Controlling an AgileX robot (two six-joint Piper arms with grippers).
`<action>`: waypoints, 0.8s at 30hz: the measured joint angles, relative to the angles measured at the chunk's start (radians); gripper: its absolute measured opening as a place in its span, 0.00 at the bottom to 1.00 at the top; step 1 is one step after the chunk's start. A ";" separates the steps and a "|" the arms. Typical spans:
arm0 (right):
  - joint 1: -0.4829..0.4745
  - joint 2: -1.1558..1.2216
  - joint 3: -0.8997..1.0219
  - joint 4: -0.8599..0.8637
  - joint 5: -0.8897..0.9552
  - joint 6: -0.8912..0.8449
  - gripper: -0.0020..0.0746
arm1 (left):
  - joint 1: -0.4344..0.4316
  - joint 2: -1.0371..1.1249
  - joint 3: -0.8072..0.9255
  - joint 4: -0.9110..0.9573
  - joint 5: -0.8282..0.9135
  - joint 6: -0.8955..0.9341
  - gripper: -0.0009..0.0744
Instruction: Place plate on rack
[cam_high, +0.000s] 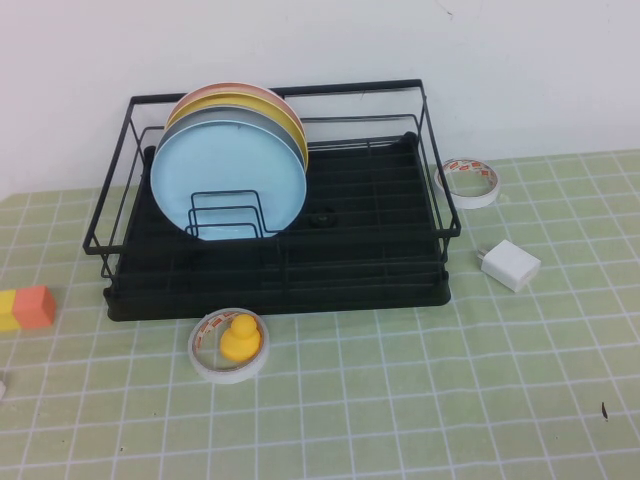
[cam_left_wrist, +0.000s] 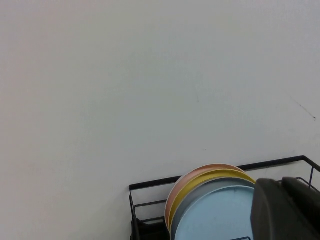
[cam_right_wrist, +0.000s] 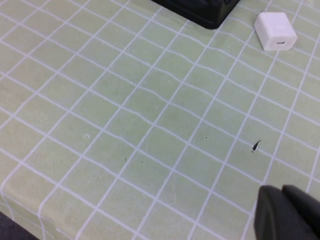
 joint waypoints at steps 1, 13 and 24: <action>0.000 0.000 0.000 0.001 -0.002 0.000 0.03 | 0.000 -0.022 0.019 0.000 0.000 0.000 0.01; 0.000 0.000 0.002 0.002 -0.022 0.000 0.03 | 0.000 -0.320 0.256 0.000 0.003 -0.048 0.01; -0.083 -0.084 0.196 0.123 -0.638 -0.034 0.03 | 0.000 -0.356 0.394 0.000 0.007 -0.128 0.01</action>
